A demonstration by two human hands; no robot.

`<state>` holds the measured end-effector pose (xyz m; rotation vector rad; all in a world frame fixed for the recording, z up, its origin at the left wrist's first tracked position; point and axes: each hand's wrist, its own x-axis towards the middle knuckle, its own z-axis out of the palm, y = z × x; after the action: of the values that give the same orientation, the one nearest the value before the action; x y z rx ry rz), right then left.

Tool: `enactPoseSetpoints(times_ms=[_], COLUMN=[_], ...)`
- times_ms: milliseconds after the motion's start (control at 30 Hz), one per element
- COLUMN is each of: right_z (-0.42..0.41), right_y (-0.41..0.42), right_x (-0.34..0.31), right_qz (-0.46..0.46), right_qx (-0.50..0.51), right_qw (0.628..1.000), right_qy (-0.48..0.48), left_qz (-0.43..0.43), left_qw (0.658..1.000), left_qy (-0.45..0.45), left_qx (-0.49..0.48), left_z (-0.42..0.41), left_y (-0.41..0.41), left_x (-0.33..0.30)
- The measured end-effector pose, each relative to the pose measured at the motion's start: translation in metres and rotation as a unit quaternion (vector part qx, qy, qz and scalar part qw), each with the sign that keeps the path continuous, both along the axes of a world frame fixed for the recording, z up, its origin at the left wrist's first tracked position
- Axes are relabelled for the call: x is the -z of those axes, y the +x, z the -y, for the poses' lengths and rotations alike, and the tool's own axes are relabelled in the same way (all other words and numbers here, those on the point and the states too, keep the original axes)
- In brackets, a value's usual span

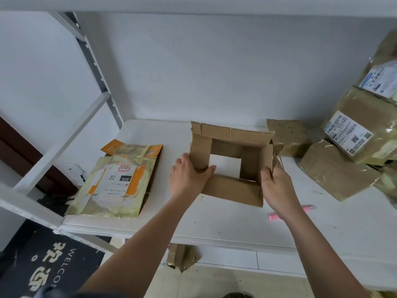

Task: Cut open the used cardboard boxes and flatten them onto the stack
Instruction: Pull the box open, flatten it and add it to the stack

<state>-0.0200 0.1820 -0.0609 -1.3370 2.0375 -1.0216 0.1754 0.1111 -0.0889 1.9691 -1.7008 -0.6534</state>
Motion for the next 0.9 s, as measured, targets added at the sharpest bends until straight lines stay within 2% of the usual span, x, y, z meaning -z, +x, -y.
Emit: enactPoseSetpoints(times_ms=[67,200,267,333,400,433,500,533,567,633,667,700,733,800,833,900], right_z=[-0.005,-0.011,-0.01,-0.009,-0.008,-0.007,-0.005,-0.004,-0.003,-0.001,0.001,0.002,0.002,0.001,0.001,0.003], right_y=[0.0,0.0,0.0,-0.002,-0.006,-0.009,-0.017,-0.02,-0.021,-0.019,-0.018,-0.015,-0.011,0.0,0.006,0.015], right_x=[-0.002,-0.007,-0.009,-0.011,-0.013,-0.015,-0.014,-0.011,-0.006,0.009,0.018,0.029,0.04,0.055,0.061,0.071], right_qz=[0.005,0.022,0.017,0.004,-0.004,-0.013,-0.043,-0.058,-0.067,-0.081,-0.11,-0.142,-0.156,-0.135,-0.122,-0.132], right_qx=[-0.019,-0.066,-0.082,-0.096,-0.113,-0.12,-0.15,-0.182,-0.215,-0.283,-0.305,-0.318,-0.33,-0.343,-0.341,-0.323], right_qw=[1.0,0.997,0.996,0.995,0.993,0.992,0.986,0.979,0.972,0.956,0.945,0.933,0.922,0.904,0.899,0.9], right_qy=[0.005,0.02,0.017,0.002,-0.022,-0.036,-0.065,-0.071,-0.063,0.003,0.046,0.089,0.129,0.215,0.248,0.263], left_qz=[0.035,-0.001,-0.073,-0.203,-0.378,-0.475,-0.652,-0.692,-0.704,-0.699,-0.686,-0.652,-0.593,-0.401,-0.304,-0.175], left_qw=[0.999,1.0,0.996,0.976,0.922,0.874,0.741,0.697,0.676,0.66,0.665,0.693,0.739,0.859,0.904,0.949], left_qy=[-0.008,0.021,0.05,0.08,0.089,0.102,0.157,0.187,0.217,0.274,0.294,0.308,0.318,0.307,0.288,0.248], left_qx=[-0.013,-0.01,-0.005,0.017,0.007,-0.021,-0.037,-0.03,-0.009,0.023,0.018,-0.007,-0.037,-0.082,-0.089,-0.083], left_z=[0.003,0.008,0.01,0.009,0.007,0.007,0.009,0.01,0.011,0.008,0.007,0.007,0.007,0.008,0.008,0.007], left_y=[0.0,0.006,0.013,0.023,0.038,0.048,0.074,0.088,0.101,0.122,0.128,0.131,0.131,0.126,0.12,0.111], left_x=[-0.003,-0.01,-0.01,-0.012,-0.018,-0.02,-0.019,-0.018,-0.015,-0.007,-0.001,0.008,0.017,0.036,0.046,0.061])
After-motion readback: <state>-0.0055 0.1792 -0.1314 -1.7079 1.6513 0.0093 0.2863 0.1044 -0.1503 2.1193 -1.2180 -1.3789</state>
